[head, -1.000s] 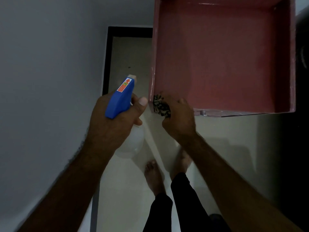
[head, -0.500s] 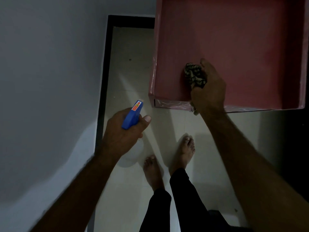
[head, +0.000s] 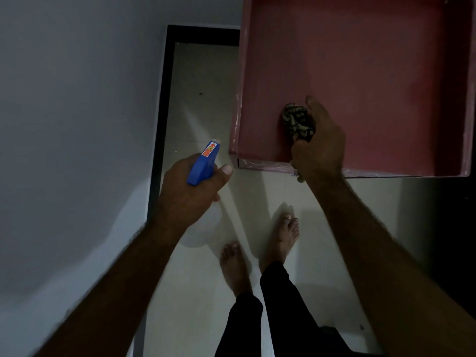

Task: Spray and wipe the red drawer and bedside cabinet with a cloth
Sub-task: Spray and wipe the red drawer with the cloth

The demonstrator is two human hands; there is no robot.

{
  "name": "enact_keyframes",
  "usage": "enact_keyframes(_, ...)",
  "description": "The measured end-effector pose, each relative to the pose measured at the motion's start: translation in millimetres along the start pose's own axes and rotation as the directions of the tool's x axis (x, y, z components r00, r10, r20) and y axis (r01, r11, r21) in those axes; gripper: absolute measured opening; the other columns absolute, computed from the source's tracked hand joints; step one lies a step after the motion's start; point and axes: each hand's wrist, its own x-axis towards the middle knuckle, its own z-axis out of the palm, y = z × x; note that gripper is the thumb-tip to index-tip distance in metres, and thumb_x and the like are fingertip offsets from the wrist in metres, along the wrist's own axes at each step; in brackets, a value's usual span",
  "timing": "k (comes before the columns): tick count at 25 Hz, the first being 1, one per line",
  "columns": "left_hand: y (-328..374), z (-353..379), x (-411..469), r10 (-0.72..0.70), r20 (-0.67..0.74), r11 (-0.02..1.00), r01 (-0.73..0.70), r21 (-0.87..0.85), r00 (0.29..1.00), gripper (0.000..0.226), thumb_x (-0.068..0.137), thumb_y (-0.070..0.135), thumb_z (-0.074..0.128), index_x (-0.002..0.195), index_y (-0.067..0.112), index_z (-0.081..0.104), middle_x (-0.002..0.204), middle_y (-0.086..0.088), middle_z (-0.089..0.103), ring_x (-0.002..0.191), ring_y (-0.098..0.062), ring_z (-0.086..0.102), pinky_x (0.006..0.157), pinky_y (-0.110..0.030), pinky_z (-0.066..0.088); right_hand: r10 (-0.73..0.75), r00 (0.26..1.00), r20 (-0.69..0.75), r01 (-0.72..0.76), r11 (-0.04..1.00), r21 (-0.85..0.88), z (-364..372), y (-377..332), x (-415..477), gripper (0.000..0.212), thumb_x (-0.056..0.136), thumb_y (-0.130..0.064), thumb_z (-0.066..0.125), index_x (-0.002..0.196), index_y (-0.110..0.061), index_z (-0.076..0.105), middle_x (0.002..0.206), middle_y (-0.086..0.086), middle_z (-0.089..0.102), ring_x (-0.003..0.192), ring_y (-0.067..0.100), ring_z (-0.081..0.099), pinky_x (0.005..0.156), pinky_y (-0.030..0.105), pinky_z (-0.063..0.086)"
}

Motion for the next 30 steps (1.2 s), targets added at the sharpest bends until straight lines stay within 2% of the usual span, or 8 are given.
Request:
enact_keyframes(7,11.8,-3.9,13.6,-0.011,0.016,1.0,0.011,-0.023,1.0,0.045,0.076,0.061,0.061,0.084,0.017,0.06,0.077,-0.011,0.07,0.064,0.002,0.068,0.054,-0.001,0.043,-0.094,0.995,-0.019,0.094,0.995,-0.026,-0.6,0.1,6.1,0.095,0.064,0.01,0.051,0.155,-0.019,0.048,0.149,0.003,0.057,0.124,0.03,0.064,0.086,0.062,0.06)
enact_keyframes(12,24.9,-4.6,28.3,-0.005,-0.005,0.999,0.005,-0.033,1.0,0.051,0.079,0.059,0.062,0.091,0.009,0.062,0.078,-0.012,0.07,0.062,0.001,0.068,0.053,-0.004,0.045,-0.123,0.992,-0.005,0.122,0.987,-0.104,1.6,3.7,13.8,0.096,0.064,0.009,0.054,0.155,-0.022,0.047,0.144,0.006,0.06,0.121,0.032,0.061,0.087,0.053,0.062)
enact_keyframes(16,37.2,-6.2,44.4,-0.01,-0.043,1.0,0.01,0.001,0.999,0.035,0.091,0.046,0.067,0.088,0.011,0.062,0.079,-0.012,0.07,0.061,0.003,0.066,0.051,-0.001,0.043,-0.107,0.993,0.043,0.112,0.983,-0.149,0.1,5.9,18.3,0.098,0.064,0.005,0.054,0.156,-0.025,0.045,0.13,0.015,0.065,0.114,0.037,0.061,0.086,0.055,0.06)
enact_keyframes(19,45.8,-6.8,52.0,0.004,-0.061,1.0,-0.003,0.011,0.998,0.039,0.092,0.042,0.067,0.093,0.003,0.062,0.081,-0.014,0.071,0.06,0.003,0.066,0.052,-0.001,0.042,-0.104,0.993,0.055,0.113,0.976,-0.187,0.0,6.2,19.3,0.097,0.065,0.002,0.055,0.156,-0.027,0.045,0.131,0.017,0.064,0.118,0.034,0.058,0.099,0.051,0.054)
enact_keyframes(22,51.1,-9.0,51.1,0.009,-0.066,1.0,-0.009,0.002,0.998,0.036,0.093,0.041,0.067,0.094,0.005,0.062,0.081,-0.013,0.07,0.061,0.002,0.066,0.053,-0.002,0.044,-0.123,0.991,0.057,0.133,0.961,-0.241,-1.9,7.9,20.2,0.095,0.068,0.004,0.059,0.156,-0.029,0.045,0.131,0.016,0.063,0.115,0.031,0.055,0.1,0.044,0.052)
enact_keyframes(25,51.1,-13.4,45.0,0.008,-0.068,1.0,-0.009,-0.013,0.998,0.025,0.093,0.04,0.066,0.087,0.017,0.06,0.079,-0.009,0.069,0.062,0.005,0.066,0.053,-0.001,0.043,-0.286,0.949,0.132,0.312,0.914,-0.259,-3.5,4.6,11.1,0.087,0.072,0.004,0.063,0.152,-0.027,0.051,0.121,0.017,0.064,0.11,0.032,0.057,0.089,0.042,0.054)
enact_keyframes(27,47.1,-16.6,40.7,-0.001,-0.07,1.0,0.0,-0.016,0.998,0.026,0.091,0.044,0.065,0.086,0.02,0.06,0.078,-0.008,0.07,0.062,0.006,0.065,0.053,-0.001,0.043,-0.422,0.876,0.233,0.473,0.843,-0.256,0.6,-1.3,-4.2,0.081,0.072,0.002,0.065,0.148,-0.023,0.054,0.115,0.017,0.064,0.108,0.033,0.057,0.083,0.044,0.055)
enact_keyframes(30,39.7,-20.4,35.6,-0.04,-0.075,0.999,0.038,-0.03,0.996,0.029,0.089,0.046,0.066,0.087,0.018,0.061,0.079,-0.009,0.071,0.062,0.005,0.066,0.052,-0.001,0.042,-0.526,0.771,0.359,0.626,0.731,-0.273,11.9,-6.5,-27.8,0.081,0.068,-0.001,0.074,0.145,-0.021,0.057,0.118,0.007,0.069,0.112,0.031,0.054,0.084,0.051,0.052)
